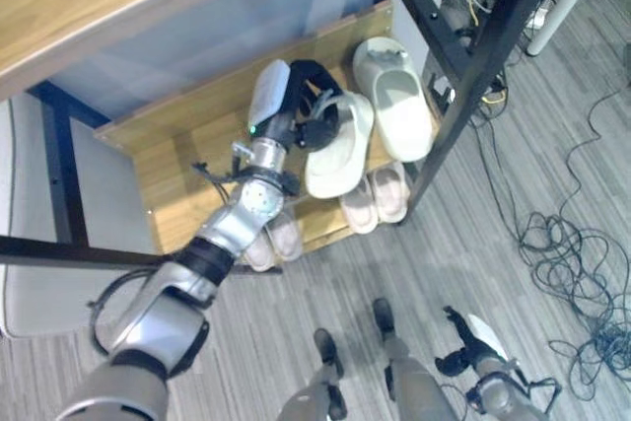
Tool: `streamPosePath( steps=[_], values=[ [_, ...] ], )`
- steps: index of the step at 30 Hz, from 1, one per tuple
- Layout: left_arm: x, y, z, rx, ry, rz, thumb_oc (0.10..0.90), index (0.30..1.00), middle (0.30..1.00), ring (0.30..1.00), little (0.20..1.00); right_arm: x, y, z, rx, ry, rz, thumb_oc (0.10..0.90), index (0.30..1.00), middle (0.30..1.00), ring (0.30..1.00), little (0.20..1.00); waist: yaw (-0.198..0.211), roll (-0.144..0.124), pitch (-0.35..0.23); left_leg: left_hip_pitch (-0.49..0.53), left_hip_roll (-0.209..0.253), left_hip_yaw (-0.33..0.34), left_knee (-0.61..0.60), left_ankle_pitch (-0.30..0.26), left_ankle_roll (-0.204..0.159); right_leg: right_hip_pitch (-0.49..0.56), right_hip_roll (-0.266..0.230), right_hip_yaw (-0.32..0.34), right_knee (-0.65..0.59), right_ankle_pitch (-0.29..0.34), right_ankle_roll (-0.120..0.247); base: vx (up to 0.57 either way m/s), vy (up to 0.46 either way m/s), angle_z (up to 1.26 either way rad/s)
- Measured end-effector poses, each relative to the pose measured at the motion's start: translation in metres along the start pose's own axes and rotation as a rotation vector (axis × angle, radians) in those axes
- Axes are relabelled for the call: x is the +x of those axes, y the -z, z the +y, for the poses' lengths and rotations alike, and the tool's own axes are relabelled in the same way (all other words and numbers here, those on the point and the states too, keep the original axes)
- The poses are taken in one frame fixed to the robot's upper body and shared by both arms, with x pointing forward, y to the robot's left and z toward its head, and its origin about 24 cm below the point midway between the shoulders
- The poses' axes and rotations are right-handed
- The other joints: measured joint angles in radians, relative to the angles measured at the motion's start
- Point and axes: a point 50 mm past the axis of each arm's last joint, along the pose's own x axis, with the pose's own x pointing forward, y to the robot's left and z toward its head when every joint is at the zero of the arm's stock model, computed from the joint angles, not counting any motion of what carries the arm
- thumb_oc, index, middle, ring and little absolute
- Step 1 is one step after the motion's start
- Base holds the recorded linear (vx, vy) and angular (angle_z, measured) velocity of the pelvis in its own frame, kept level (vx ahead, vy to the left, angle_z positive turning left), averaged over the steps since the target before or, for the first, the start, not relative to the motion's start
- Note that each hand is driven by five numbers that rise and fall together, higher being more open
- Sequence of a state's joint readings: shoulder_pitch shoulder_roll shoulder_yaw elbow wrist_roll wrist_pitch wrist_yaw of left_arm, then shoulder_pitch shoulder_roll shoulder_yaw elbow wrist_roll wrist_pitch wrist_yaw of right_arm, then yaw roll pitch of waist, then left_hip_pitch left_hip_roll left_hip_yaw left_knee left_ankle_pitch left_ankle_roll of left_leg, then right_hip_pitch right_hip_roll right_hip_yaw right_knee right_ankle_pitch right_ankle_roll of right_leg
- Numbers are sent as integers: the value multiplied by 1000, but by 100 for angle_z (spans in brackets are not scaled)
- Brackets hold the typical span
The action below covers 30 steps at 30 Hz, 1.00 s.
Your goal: Arrange the slippers neatly on the shoe rack.
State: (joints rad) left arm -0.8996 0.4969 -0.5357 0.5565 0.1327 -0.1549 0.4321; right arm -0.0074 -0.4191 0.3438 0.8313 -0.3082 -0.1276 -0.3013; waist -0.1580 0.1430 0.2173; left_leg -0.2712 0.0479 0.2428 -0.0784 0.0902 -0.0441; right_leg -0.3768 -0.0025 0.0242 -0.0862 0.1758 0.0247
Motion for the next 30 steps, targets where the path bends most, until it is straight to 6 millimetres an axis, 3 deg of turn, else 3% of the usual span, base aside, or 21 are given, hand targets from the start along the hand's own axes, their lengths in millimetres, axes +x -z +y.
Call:
streamPosePath(
  steps=[15,27,28,29,30],
  values=[
    [23,-2,11,128,-3,1,400,300,300,300,300,0,-2,1,10,-4,-19,800,900,900,900,900,-5,0,-1,-7,0,-1,0,0,0,-7,1,0,0,3,-2,0,0,0],
    [37,11,37,261,-56,61,400,300,300,300,300,1,-3,-1,14,-1,-23,800,900,900,900,900,-21,-6,-4,-25,0,4,0,2,3,-43,4,14,23,6,3,6,-2,-3],
    [37,12,37,267,-60,69,472,408,408,408,408,1,-3,-1,11,-3,-24,800,900,900,900,900,-23,-6,-5,-25,0,4,0,2,4,-43,4,14,24,5,5,0,0,0],
    [37,14,38,272,-62,80,717,775,775,775,775,1,-3,-1,6,-5,-25,800,900,900,900,900,-26,-6,-5,-25,0,4,0,2,4,-46,4,15,28,3,6,0,0,0],
    [37,14,39,271,-64,82,800,900,900,900,900,1,-3,-1,6,-5,-24,800,900,900,900,900,-27,-6,-5,-26,0,4,0,3,4,-49,4,15,32,2,6,0,0,0]
  ],
)
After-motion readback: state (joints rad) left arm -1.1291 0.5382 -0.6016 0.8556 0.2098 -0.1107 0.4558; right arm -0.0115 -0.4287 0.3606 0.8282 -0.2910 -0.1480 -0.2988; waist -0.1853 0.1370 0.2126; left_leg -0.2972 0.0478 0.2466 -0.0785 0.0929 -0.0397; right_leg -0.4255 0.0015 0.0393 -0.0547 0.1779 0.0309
